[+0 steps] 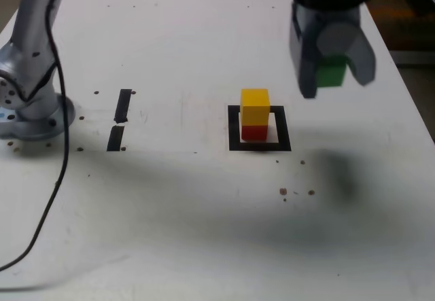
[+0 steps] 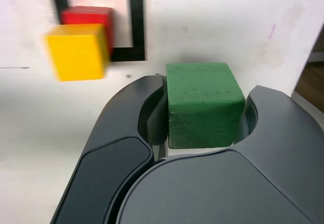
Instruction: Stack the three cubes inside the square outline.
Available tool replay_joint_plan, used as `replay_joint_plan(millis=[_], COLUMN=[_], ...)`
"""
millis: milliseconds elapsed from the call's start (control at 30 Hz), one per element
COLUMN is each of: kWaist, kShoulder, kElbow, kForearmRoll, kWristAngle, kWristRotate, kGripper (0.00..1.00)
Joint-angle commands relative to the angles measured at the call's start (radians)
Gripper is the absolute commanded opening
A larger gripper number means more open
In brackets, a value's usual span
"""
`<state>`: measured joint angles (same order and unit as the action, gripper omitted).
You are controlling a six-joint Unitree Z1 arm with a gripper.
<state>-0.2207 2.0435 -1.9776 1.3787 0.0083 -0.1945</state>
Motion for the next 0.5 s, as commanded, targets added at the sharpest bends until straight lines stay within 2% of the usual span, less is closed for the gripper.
replay_joint_plan(millis=[0, 200, 333, 467], kWaist=[0.005, 0.022, 0.03, 0.04], kShoulder=[-0.038, -0.13, -0.176, -0.206], kElbow=[-0.002, 0.068, 0.16, 0.272], kForearmRoll=[0.029, 0.071, 0.031, -0.047], kWristAngle=[0.006, -0.004, -0.021, -0.043], kWristRotate=[-0.005, -0.015, -0.018, -0.017], kGripper=[0.11, 0.12, 0.12, 0.12])
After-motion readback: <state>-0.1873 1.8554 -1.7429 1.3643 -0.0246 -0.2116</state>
